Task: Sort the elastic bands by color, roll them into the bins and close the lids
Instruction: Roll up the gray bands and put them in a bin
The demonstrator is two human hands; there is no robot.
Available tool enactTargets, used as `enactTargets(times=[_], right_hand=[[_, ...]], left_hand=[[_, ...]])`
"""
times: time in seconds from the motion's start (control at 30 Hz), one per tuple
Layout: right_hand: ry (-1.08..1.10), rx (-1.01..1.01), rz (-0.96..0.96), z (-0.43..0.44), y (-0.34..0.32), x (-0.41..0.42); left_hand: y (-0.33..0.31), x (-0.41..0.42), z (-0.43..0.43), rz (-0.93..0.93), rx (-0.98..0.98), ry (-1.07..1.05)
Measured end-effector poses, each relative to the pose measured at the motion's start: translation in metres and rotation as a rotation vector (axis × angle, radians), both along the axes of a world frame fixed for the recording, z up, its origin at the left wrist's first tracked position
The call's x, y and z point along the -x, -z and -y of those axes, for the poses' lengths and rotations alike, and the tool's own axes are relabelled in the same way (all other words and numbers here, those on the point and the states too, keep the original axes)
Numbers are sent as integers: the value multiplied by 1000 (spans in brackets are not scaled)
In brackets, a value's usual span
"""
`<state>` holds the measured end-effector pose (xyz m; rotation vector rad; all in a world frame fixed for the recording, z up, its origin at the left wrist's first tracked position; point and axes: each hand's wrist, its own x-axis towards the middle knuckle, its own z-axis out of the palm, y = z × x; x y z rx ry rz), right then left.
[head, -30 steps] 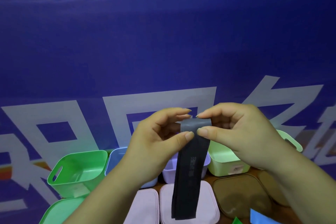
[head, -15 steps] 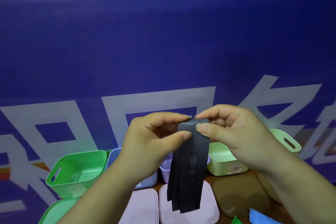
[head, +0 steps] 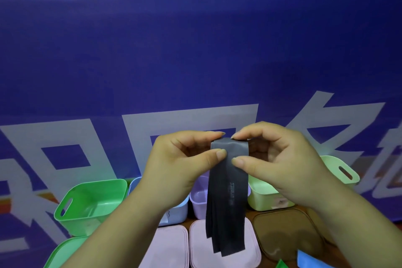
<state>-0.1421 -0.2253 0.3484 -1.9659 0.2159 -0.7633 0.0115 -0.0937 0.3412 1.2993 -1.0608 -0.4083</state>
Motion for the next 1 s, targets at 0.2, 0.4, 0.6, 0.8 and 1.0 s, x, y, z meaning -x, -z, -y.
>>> enactTargets(times=[0.2,0.4,0.6,0.8,1.0], right_hand=[[47,135,73,1,6,-2],[83,168,43,1,8,-3],[99,99,44,-6,2,2],[77,-72,59,-2,1,-1],[81,-116,-8,-3,1,2]], left_hand=[[3,1,2,-53,-44,-32],[1,4,0,-131,-72,-21],[-1,4,-5,-57,-58,16],[10,4,-6,13,-68,101],[18,2,-3,73,7,60]])
